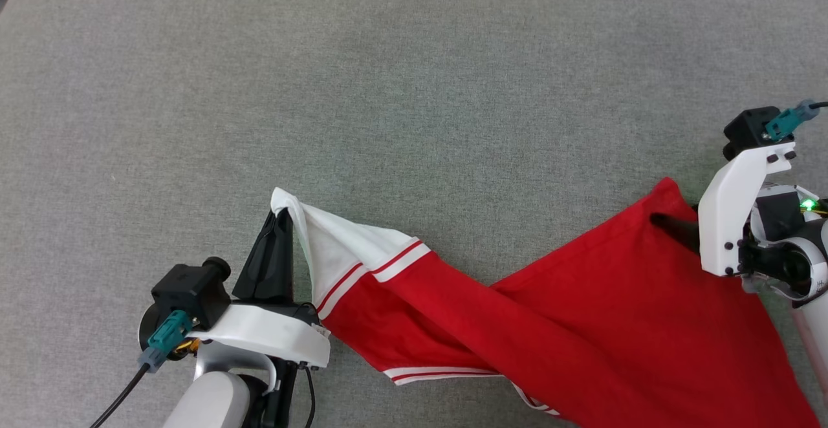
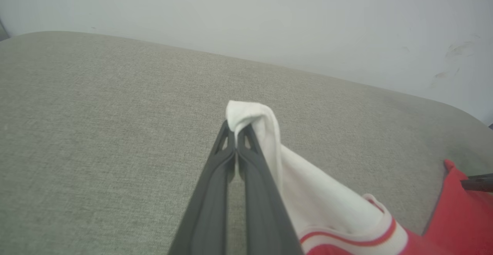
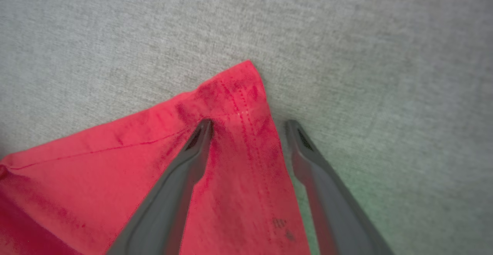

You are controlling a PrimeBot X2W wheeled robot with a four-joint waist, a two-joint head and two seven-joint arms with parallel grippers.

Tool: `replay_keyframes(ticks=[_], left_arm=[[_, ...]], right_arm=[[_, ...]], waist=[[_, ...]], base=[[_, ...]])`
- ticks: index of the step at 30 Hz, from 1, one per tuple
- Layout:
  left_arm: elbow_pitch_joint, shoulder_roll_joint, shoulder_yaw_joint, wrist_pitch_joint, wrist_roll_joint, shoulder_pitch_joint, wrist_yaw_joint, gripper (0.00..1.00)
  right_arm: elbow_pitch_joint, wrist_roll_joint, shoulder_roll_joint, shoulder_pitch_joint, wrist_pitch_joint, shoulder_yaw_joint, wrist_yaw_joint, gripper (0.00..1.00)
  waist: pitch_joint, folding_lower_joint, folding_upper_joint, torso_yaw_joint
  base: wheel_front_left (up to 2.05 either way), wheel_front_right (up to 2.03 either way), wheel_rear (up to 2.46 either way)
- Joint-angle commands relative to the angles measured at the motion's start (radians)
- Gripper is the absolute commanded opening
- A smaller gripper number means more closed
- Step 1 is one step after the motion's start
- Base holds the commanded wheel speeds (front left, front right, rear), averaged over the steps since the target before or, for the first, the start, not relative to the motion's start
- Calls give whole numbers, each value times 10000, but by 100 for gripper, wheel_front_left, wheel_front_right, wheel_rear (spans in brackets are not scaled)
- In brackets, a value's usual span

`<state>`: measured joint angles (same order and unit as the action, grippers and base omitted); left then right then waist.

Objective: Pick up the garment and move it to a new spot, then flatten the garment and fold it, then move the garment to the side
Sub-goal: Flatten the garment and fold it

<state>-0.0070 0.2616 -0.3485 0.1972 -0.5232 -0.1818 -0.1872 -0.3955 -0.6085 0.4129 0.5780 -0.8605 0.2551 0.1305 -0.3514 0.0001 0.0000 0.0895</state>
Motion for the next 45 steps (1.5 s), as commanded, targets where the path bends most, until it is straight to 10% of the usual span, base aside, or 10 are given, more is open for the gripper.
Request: replay_keyframes(ticks=[1, 25, 45], left_arm=[[76, -31, 5, 81, -10, -120, 14, 0], [1117, 1340, 1134, -856, -736, -2710, 691, 0], [4560, 1908, 1516, -955, -243, -11492, 1373, 0]], right_arm=[[-517, -192, -267, -483, -235, 482, 3, 0], [-250, 91, 49, 868, 4672, 452, -3, 0], [-890, 1112, -500, 6885, 6788, -1087, -6, 0]], waist=[[54, -1, 0, 2], [2646, -1, 0, -870], [-493, -1, 0, -1652]], base=[[0, 0, 0], [0, 0, 0], [0, 0, 0]])
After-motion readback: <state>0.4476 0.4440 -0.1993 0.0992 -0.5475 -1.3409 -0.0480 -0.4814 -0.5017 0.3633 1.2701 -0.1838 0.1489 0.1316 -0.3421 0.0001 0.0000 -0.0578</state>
